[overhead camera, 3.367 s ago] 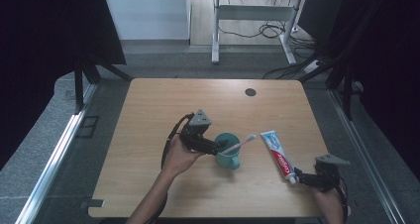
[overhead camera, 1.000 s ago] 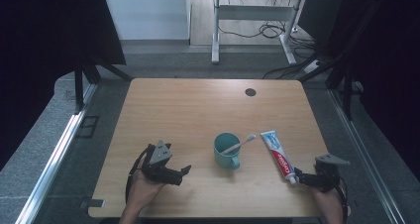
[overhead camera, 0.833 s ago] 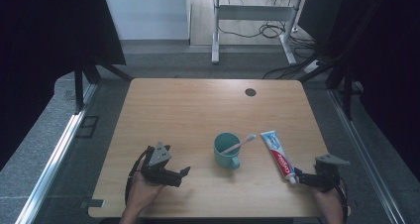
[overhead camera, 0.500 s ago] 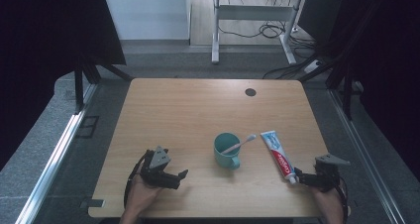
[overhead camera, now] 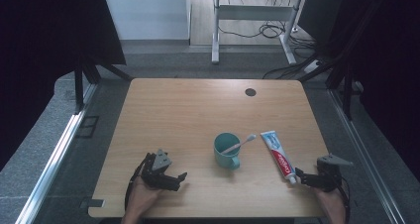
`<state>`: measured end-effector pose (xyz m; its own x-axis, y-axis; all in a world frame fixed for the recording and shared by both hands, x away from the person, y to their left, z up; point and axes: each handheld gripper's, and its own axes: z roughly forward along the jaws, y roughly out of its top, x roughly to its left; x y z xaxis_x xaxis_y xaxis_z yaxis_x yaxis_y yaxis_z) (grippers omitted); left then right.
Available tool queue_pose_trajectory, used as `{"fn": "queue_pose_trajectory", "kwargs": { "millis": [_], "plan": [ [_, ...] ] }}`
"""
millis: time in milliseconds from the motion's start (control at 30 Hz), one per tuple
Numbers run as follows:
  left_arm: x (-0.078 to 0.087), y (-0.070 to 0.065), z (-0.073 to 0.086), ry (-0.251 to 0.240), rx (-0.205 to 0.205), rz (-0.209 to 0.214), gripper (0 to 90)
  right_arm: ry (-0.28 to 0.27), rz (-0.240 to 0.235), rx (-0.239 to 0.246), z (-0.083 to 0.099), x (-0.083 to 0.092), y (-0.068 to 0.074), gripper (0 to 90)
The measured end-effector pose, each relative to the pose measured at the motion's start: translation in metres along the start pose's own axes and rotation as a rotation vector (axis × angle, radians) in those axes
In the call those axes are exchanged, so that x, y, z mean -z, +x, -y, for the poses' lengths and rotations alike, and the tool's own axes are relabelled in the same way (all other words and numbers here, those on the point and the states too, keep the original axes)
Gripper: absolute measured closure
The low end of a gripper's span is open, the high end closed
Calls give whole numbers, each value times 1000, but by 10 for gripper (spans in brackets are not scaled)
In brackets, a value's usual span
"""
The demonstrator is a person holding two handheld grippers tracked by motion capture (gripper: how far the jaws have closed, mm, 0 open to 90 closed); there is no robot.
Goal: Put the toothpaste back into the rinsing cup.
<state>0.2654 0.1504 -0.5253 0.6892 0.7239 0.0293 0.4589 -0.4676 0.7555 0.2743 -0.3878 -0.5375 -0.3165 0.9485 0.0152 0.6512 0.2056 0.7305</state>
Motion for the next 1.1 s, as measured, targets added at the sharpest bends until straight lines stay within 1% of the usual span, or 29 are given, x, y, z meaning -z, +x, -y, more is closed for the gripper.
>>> {"fn": "queue_pose_trajectory", "kwargs": {
  "millis": [100, 300, 333, 433, 467, 533, 567, 600, 633, 667, 700, 733, 800, 833, 867, 900, 933, 967, 1000, 1033, 1067, 1100],
  "plan": [
    [-3, 0, 1, 14, 3, 2, 7, -6, 1, 4, -1, 2, 0, 60],
    [-9, 2, 5, 41, 12, 10, 7, -6, -8, 25, -5, 6, 2, 99],
    [-12, 3, 7, 52, 13, 14, 7, 0, -14, 39, -7, 7, 3, 113],
    [-15, 3, 9, 69, 11, 20, 7, 0, -27, 42, -9, 9, 5, 123],
    [-17, 4, 10, 85, 15, 25, 8, 0, -32, 39, -10, 10, 5, 126],
    [-18, 4, 9, 110, 12, 26, 15, -3, -49, 34, -14, 12, 6, 146],
    [-18, 4, 9, 110, 12, 26, 21, -2, -53, 30, -15, 13, 7, 164],
    [-19, 6, 9, 119, 27, 38, 23, 1, -57, 29, -16, 13, 6, 185],
    [-19, 6, 9, 119, 27, 38, 26, 1, -57, 29, -16, 13, 6, 185],
    [-19, 6, 10, 116, 44, 35, 33, 11, -64, 24, -17, 14, 6, 247],
    [-19, 6, 10, 116, 44, 35, 38, 11, -64, 24, -17, 14, 6, 247],
    [-19, 6, 10, 115, 45, 33, 39, 15, -85, 21, -18, 15, 6, 317],
    [-19, 6, 10, 115, 47, 32, 40, 12, -106, 12, -19, 17, 7, 401],
    [-19, 6, 10, 115, 47, 32, 40, 12, -106, 12, -19, 17, 7, 401],
    [-19, 6, 10, 114, 48, 32, 40, 7, -120, 10, -20, 18, 8, 443],
    [-19, 6, 10, 114, 52, 30, 41, 1, -139, 11, -23, 20, 9, 529],
    [-19, 6, 10, 114, 54, 28, 41, 2, -149, 11, -24, 21, 10, 575],
    [-19, 6, 10, 114, 54, 28, 41, 2, -149, 11, -24, 21, 10, 575],
    [-19, 6, 10, 114, 56, 24, 41, 9, -173, 16, -28, 22, 13, 659],
    [-19, 6, 10, 114, 56, 24, 41, 9, -173, 16, -28, 22, 13, 659],
    [-19, 6, 10, 114, 58, 23, 41, 12, -177, 18, -30, 22, 14, 700],
    [-19, 6, 10, 116, 60, 20, 41, 16, -192, 27, -34, 23, 18, 780]
  ]
}}
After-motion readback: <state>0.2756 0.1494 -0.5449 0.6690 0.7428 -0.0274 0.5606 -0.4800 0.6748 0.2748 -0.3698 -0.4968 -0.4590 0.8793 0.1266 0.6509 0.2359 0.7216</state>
